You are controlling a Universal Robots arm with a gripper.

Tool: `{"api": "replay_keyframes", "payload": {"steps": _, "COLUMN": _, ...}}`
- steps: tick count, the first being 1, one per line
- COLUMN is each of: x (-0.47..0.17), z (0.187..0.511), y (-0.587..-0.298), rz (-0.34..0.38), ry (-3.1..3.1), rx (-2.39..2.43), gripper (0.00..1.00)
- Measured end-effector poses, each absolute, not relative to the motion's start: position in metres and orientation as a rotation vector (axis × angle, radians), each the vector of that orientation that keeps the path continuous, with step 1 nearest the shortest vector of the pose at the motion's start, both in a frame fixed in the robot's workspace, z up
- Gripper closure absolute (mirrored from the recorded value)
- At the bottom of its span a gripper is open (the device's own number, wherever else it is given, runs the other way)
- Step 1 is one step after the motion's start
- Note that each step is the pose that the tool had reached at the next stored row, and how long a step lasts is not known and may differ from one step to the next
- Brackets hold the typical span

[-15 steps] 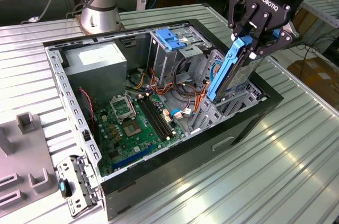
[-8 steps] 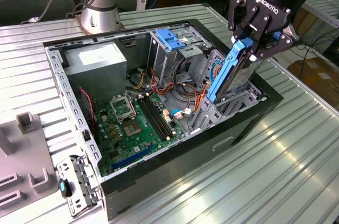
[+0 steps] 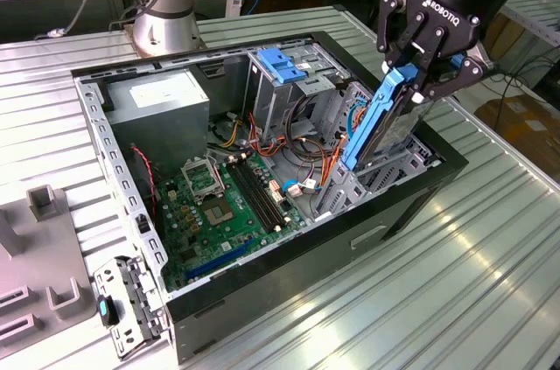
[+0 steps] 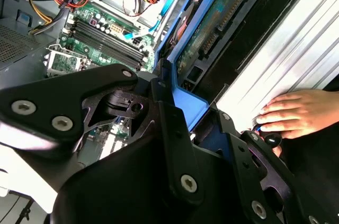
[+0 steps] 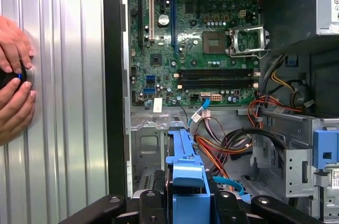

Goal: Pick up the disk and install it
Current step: 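Insert the disk into the insertion slot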

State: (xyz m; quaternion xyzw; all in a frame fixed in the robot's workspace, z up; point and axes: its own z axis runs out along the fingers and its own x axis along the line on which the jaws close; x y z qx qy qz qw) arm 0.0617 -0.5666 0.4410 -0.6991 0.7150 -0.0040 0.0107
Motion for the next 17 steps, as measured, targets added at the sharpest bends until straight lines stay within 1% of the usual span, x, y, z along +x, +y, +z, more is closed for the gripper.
{"api": "replay_keyframes", "payload": {"steps": 17, "x": 0.062, "z": 0.425, "y": -0.567, "rz": -0.012, "ry": 2.231, "rx": -2.181, "gripper": 0.63}}
